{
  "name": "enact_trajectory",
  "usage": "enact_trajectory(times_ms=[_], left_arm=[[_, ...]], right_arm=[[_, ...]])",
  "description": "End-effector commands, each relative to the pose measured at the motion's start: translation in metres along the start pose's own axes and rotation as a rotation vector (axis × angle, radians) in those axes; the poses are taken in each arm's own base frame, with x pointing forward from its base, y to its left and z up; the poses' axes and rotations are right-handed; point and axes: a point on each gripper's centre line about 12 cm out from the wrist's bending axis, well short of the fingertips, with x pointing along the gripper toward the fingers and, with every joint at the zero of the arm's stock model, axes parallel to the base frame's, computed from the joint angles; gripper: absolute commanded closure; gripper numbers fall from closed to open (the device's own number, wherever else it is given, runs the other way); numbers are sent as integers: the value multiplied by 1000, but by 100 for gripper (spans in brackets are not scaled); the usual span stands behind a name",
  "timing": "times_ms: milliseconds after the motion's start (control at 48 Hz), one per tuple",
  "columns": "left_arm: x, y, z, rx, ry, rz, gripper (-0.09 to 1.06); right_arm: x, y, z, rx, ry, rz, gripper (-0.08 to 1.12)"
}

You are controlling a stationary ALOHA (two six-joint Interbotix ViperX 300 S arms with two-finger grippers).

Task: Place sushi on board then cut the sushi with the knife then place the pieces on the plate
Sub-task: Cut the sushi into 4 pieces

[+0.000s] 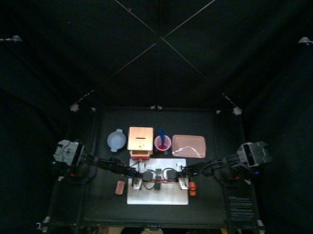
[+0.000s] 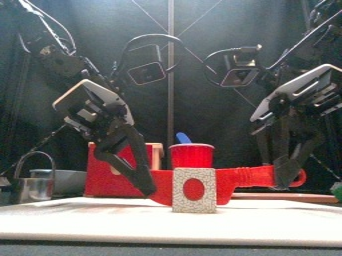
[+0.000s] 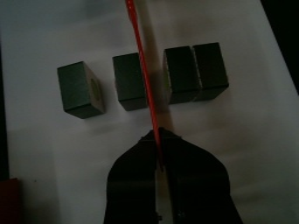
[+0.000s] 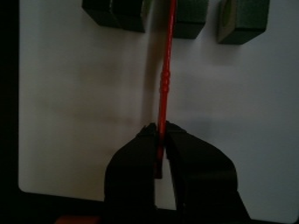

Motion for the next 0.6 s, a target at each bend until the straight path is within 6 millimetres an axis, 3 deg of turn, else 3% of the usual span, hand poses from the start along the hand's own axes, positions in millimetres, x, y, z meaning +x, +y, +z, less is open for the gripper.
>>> enact_trajectory(times_ms=[21, 146, 229, 375, 604], left_arm=[[-14, 4, 29, 5, -92, 10, 60], [-35, 1, 54, 13, -175, 7, 60], [-40, -8, 59, 25, -198, -7, 60], [-35, -36, 55, 58, -182, -62, 60], [-28, -37, 54, 55, -171, -63, 60]], right_arm=[[-22, 4, 25, -13, -96, 6, 64], [-46, 9, 43, -23, -171, 17, 64], [-55, 20, 50, -37, -204, 40, 64], [-47, 43, 45, -32, -177, 99, 64], [-39, 42, 43, -3, -159, 105, 64]])
